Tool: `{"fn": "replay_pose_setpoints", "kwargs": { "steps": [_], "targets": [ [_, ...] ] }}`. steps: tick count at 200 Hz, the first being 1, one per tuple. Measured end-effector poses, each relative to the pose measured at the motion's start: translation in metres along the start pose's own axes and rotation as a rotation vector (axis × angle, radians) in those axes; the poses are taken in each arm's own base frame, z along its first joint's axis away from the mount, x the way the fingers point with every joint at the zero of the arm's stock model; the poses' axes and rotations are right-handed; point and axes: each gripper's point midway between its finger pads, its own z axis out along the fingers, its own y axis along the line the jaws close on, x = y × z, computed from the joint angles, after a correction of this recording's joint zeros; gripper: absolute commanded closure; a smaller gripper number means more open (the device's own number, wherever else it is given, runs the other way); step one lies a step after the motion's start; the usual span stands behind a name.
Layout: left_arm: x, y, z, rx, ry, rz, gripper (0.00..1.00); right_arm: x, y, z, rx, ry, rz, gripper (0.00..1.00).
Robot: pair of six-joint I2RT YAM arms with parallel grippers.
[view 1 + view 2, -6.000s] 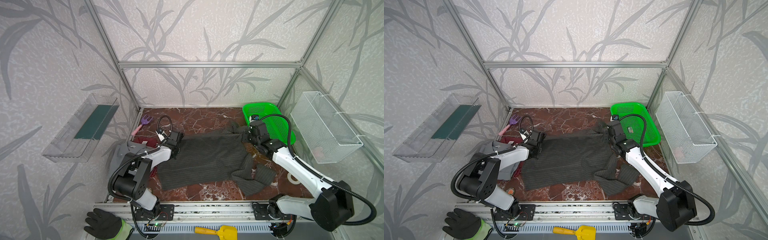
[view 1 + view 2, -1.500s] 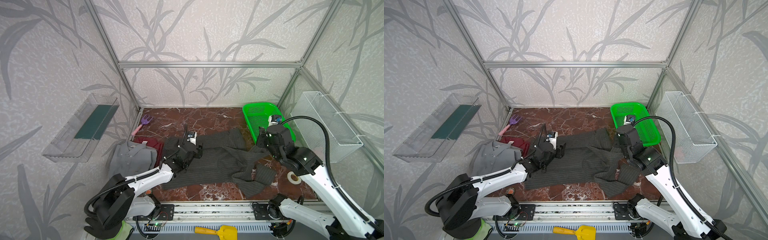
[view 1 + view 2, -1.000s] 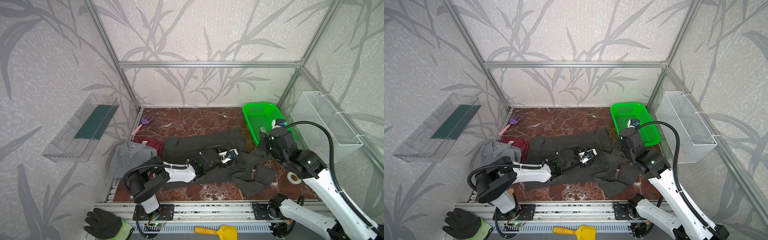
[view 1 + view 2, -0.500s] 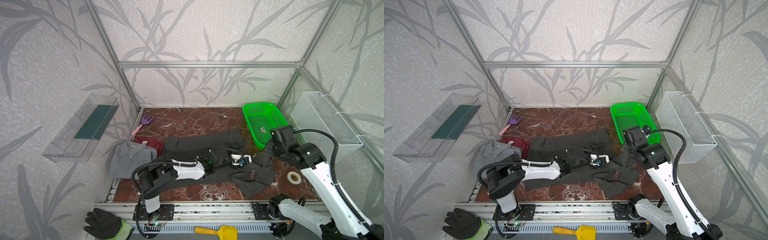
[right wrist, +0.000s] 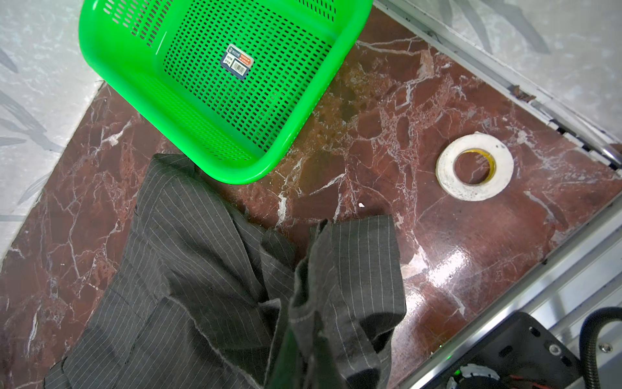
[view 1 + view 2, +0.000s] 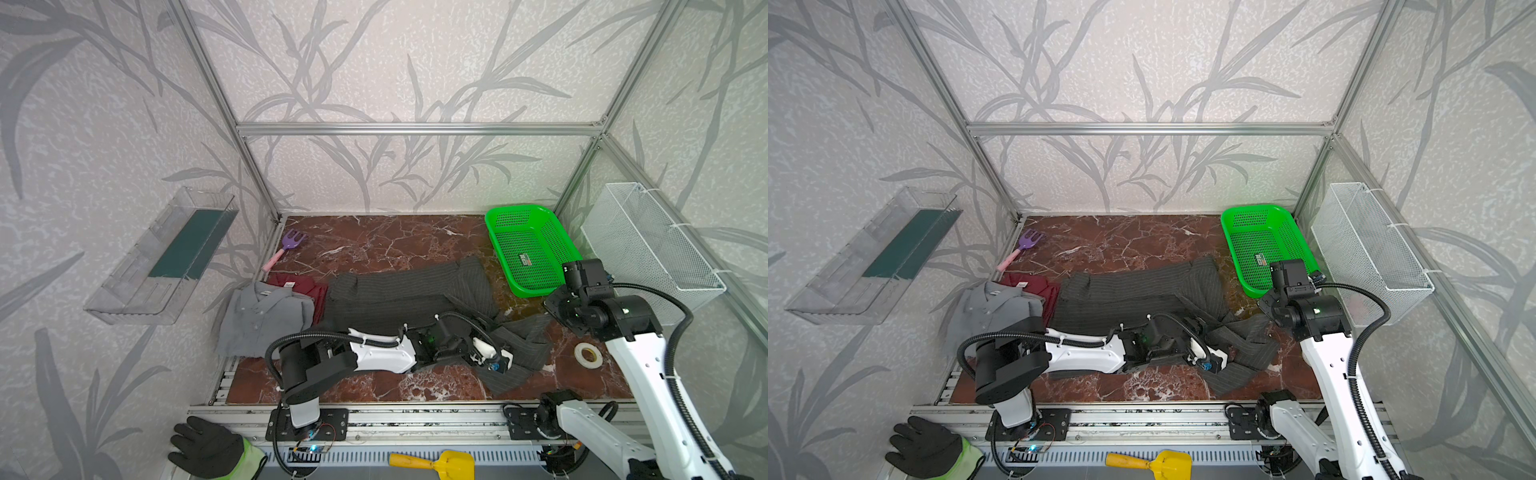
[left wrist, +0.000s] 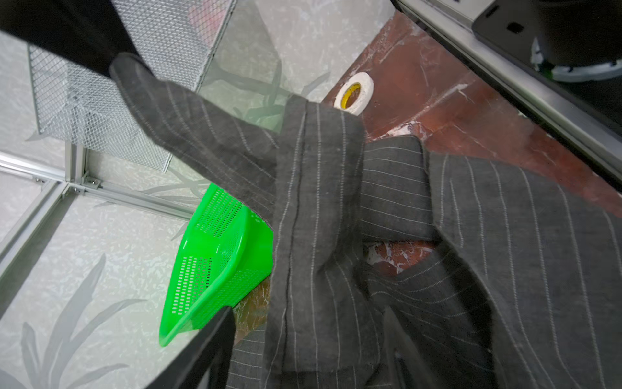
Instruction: Fold and stack the long sleeve shirts
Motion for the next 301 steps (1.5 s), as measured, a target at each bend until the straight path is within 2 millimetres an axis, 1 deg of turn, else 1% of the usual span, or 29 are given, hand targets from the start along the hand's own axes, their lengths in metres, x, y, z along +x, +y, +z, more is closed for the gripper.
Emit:
{"fn": "replay_pose_setpoints", "kwargs": {
  "steps": [28,41,48,65,76,86,92,107,129,136,140,145,168,190,193,198,203,205,207,213,214,217,221,232,233,244,268,286,301],
  "targets": [
    [-0.011,0.005,0.012,-0.017,-0.011,0.057,0.3,0.004,0.0,0.0,-0.003,0.022,0.002,1.0],
    [-0.017,0.008,0.02,-0.024,-0.022,0.075,0.35,0.005,0.0,0.0,-0.005,0.027,0.004,1.0],
    [-0.019,0.01,0.023,-0.028,-0.025,0.084,0.39,0.005,-0.001,-0.001,-0.005,0.028,0.005,1.0],
    [-0.025,0.014,0.03,-0.037,-0.035,0.108,0.54,0.006,-0.002,-0.002,-0.006,0.027,0.011,1.0],
    [-0.028,0.017,0.034,-0.04,-0.043,0.123,0.59,0.006,-0.003,-0.003,-0.008,0.026,0.013,1.0],
    [-0.03,0.017,0.036,-0.038,-0.045,0.136,0.66,0.007,-0.004,-0.004,-0.009,0.025,0.016,1.0],
    [-0.03,0.017,0.037,-0.036,-0.046,0.144,0.69,0.007,-0.004,-0.005,-0.009,0.024,0.016,1.0],
    [-0.031,0.013,0.038,-0.021,-0.045,0.154,0.71,0.007,-0.005,-0.005,-0.01,0.023,0.017,1.0],
    [-0.03,0.005,0.039,0.007,-0.038,0.168,0.8,0.007,-0.005,-0.006,-0.01,0.022,0.017,1.0],
    [-0.03,0.003,0.039,0.017,-0.035,0.175,0.86,0.007,-0.005,-0.006,-0.01,0.022,0.017,1.0],
    [-0.03,0.002,0.039,0.02,-0.035,0.176,0.91,0.007,-0.005,-0.006,-0.01,0.022,0.017,1.0],
    [-0.029,0.0,0.039,0.029,-0.032,0.182,1.0,0.007,-0.005,-0.005,-0.009,0.023,0.017,1.0],
    [-0.028,-0.004,0.039,0.046,-0.024,0.189,1.0,0.007,-0.005,-0.005,-0.009,0.023,0.017,1.0],
    [-0.029,-0.004,0.039,0.044,-0.021,0.189,1.0,0.007,-0.005,-0.005,-0.009,0.023,0.018,1.0],
    [-0.029,-0.004,0.039,0.043,-0.021,0.188,1.0,0.006,-0.005,-0.005,-0.009,0.022,0.018,0.98],
    [-0.029,-0.004,0.039,0.04,-0.02,0.186,1.0,0.006,-0.006,-0.005,-0.008,0.021,0.017,0.91],
    [-0.029,-0.003,0.039,0.037,-0.02,0.185,1.0,0.006,-0.006,-0.005,-0.008,0.02,0.017,0.88],
    [-0.029,-0.002,0.039,0.033,-0.019,0.183,1.0,0.006,-0.006,-0.005,-0.007,0.02,0.014,0.83],
    [-0.029,-0.002,0.038,0.031,-0.019,0.182,1.0,0.005,-0.006,-0.005,-0.007,0.019,0.014,0.81],
    [-0.03,-0.001,0.037,0.022,-0.021,0.175,1.0,0.004,-0.007,-0.005,-0.005,0.017,0.01,0.7],
    [-0.03,0.0,0.037,0.021,-0.021,0.174,1.0,0.004,-0.007,-0.005,-0.005,0.017,0.01,0.7],
    [-0.031,0.0,0.036,0.018,-0.022,0.165,1.0,0.004,-0.007,-0.005,-0.004,0.016,0.007,0.65],
    [-0.031,0.001,0.035,0.012,-0.022,0.158,1.0,0.003,-0.007,-0.004,-0.005,0.015,0.008,0.62],
    [-0.033,0.005,0.029,0.001,-0.025,0.117,1.0,0.0,-0.008,-0.002,-0.004,0.014,-0.001,0.51],
    [-0.033,0.005,0.029,0.0,-0.025,0.107,1.0,0.0,-0.008,-0.001,-0.002,0.014,-0.004,0.48],
    [-0.038,0.013,0.022,-0.014,-0.036,0.063,1.0,-0.004,-0.01,0.001,0.007,0.013,-0.001,0.4],
    [-0.06,0.039,0.002,-0.051,-0.092,-0.061,1.0,-0.008,-0.011,0.009,0.028,0.026,-0.016,0.29],
    [-0.074,0.058,-0.015,-0.066,-0.147,-0.162,1.0,-0.01,-0.008,0.011,0.026,0.029,-0.036,0.21],
    [-0.08,0.071,-0.029,-0.065,-0.187,-0.263,1.0,-0.012,-0.006,0.009,0.02,0.021,-0.048,0.21]
  ]
}}
